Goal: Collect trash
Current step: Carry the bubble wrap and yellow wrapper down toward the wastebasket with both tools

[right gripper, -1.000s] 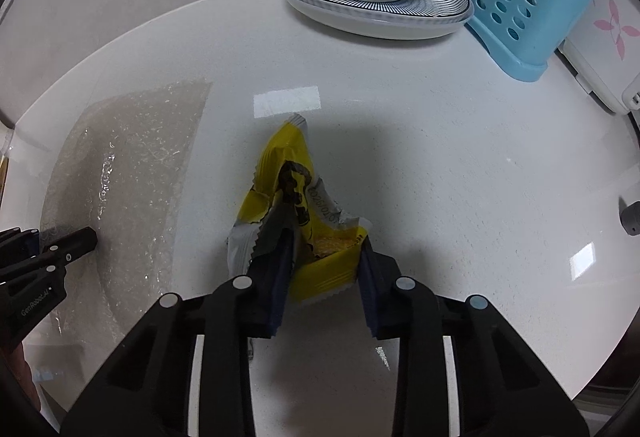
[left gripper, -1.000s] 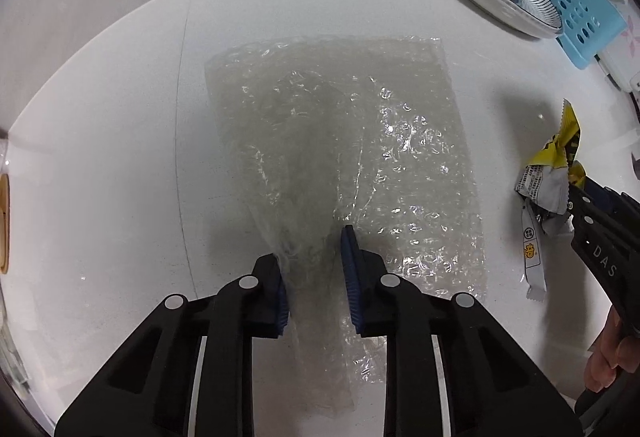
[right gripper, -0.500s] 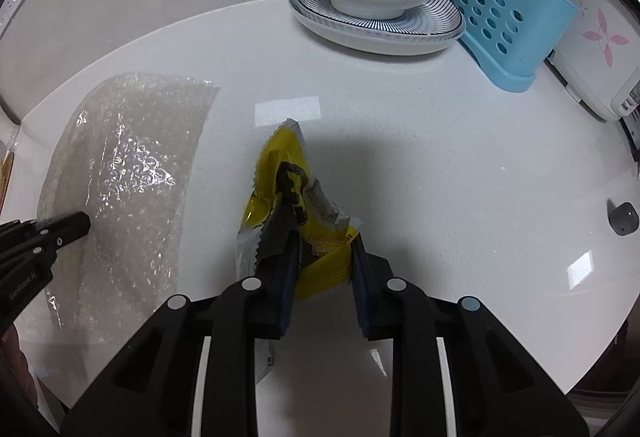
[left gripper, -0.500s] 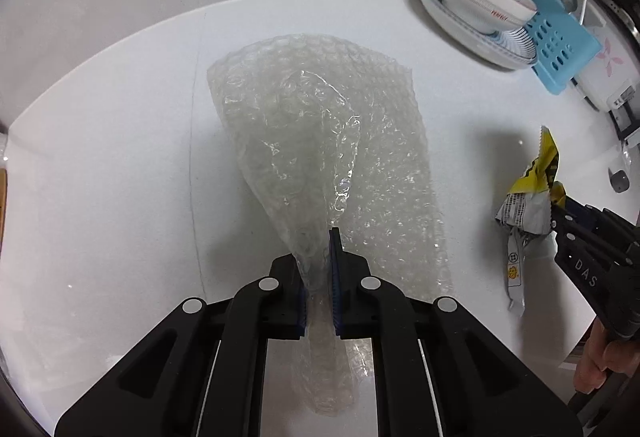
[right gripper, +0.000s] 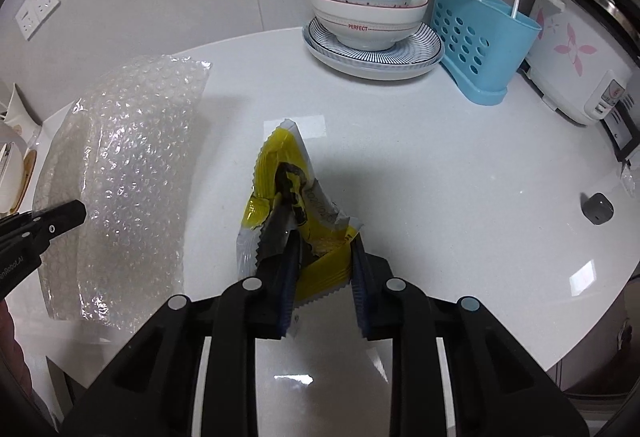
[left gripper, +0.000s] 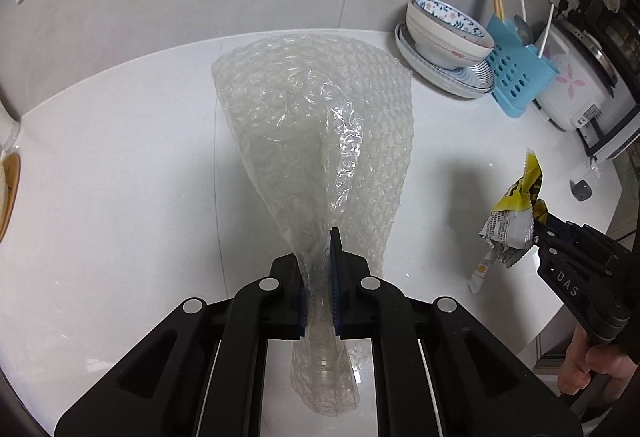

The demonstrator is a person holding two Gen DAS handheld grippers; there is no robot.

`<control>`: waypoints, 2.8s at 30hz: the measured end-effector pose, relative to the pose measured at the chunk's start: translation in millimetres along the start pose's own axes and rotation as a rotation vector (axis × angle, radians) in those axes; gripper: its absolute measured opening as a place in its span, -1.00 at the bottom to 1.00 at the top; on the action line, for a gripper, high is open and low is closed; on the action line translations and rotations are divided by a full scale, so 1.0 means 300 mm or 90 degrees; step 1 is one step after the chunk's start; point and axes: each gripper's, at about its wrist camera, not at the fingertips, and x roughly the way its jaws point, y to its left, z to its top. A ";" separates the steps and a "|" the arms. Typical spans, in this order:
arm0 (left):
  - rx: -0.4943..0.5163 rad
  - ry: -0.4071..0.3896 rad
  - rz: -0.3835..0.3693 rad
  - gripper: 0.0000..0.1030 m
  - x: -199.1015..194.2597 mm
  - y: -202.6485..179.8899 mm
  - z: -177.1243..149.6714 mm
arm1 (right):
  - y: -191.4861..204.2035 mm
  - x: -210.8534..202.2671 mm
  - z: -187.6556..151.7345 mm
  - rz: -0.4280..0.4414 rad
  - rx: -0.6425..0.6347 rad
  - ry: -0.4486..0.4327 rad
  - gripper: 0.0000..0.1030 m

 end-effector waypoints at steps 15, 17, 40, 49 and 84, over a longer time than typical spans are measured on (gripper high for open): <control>-0.034 -0.030 -0.023 -0.85 -0.221 0.032 -0.177 | 0.066 -0.202 -0.137 0.052 -0.027 -0.027 -0.56; -0.036 -0.034 -0.026 -0.85 -0.246 0.035 -0.203 | 0.069 -0.225 -0.154 0.058 -0.028 -0.030 -0.56; -0.058 -0.031 -0.035 -0.86 -0.382 0.013 -0.522 | 0.054 -0.362 -0.448 0.088 -0.046 -0.020 -0.56; -0.060 -0.012 -0.038 -0.86 -0.384 -0.009 -0.663 | 0.043 -0.379 -0.574 0.095 -0.052 -0.004 -0.56; -0.081 0.121 0.007 -0.86 -0.192 0.022 -1.159 | 0.100 -0.271 -0.962 0.110 -0.084 0.112 -0.56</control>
